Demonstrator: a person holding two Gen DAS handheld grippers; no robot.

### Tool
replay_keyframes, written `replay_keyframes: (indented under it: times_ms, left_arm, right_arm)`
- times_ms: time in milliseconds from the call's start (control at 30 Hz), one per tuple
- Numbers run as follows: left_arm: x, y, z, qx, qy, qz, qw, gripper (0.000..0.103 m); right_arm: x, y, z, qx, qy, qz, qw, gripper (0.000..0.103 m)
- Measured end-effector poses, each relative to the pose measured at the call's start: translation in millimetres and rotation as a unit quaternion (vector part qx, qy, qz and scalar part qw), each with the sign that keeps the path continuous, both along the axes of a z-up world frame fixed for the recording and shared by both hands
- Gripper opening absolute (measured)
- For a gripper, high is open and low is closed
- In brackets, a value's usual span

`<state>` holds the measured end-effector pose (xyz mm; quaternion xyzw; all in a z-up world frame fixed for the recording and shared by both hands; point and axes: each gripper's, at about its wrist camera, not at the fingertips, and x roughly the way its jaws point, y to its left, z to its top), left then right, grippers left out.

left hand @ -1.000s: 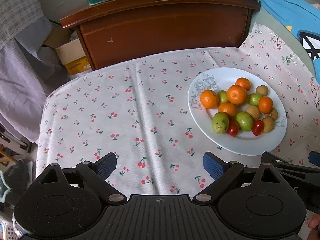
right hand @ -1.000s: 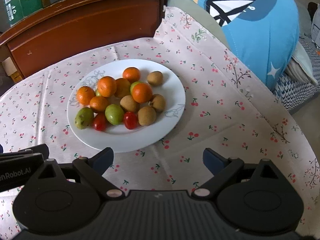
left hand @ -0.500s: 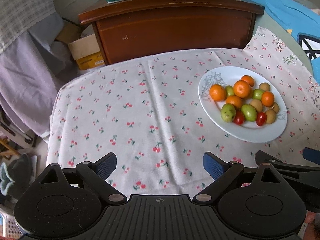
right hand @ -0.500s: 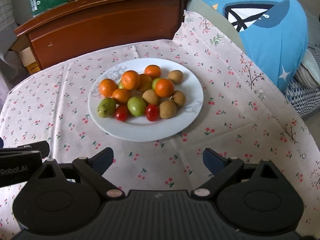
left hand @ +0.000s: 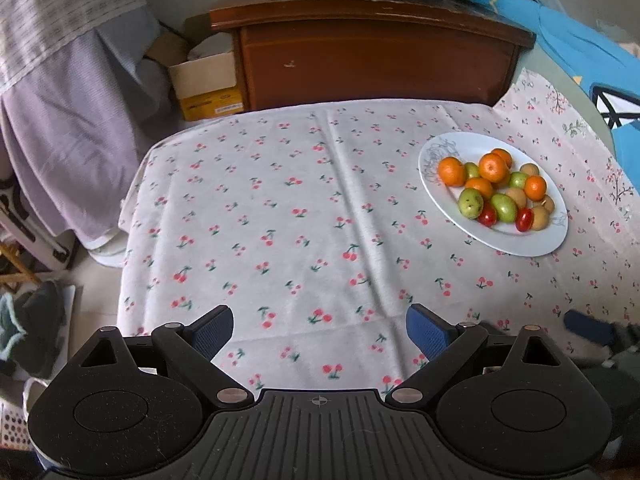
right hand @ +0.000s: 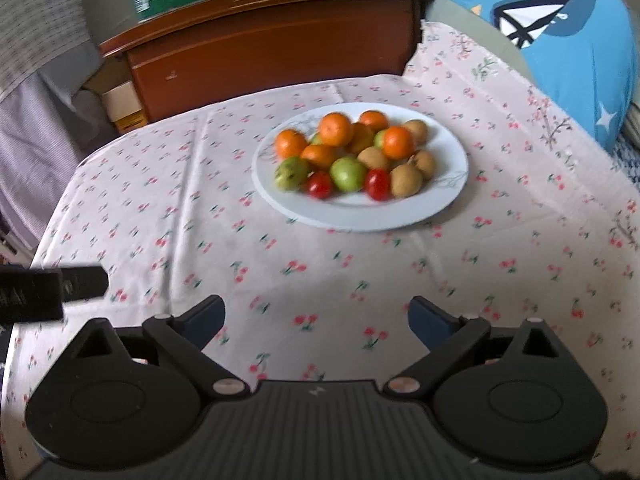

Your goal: Organize fruits

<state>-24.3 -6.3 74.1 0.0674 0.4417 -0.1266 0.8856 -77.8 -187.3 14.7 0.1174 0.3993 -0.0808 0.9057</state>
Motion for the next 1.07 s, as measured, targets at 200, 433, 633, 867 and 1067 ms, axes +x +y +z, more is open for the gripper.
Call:
replay_keyframes:
  times_ms: [200, 433, 633, 867, 1067]
  left_arm:
    - [-4.3, 14.8, 3.9, -0.009, -0.005, 0.007, 0.9999, 0.095]
    - [-4.8, 21.5, 0.9, -0.007, 0.0, 0.012, 0.9999, 0.095]
    - [-3.7, 25.0, -0.7, -0.01, 0.003, 0.018, 0.9998, 0.095]
    - [-1.9, 26.6, -3.9, -0.006, 0.007, 0.024, 0.9997, 0.095]
    - [1.1, 27.9, -7.9, -0.004, 0.01, 0.029, 0.9995, 0.095]
  right_arm:
    - [-6.7, 24.8, -17.2, -0.032, -0.018, 0.048, 0.998, 0.098]
    - [-4.1, 43.3, -28.6, -0.045, -0.046, 0.078, 0.995, 0.102]
    - [4.3, 56.2, -34.3, -0.072, -0.059, 0.093, 0.991, 0.102]
    - [15.7, 61.1, -35.4, -0.076, -0.064, 0.104, 0.99, 0.102]
    - [17.8, 60.4, -35.8, -0.072, -0.064, 0.105, 0.99, 0.102]
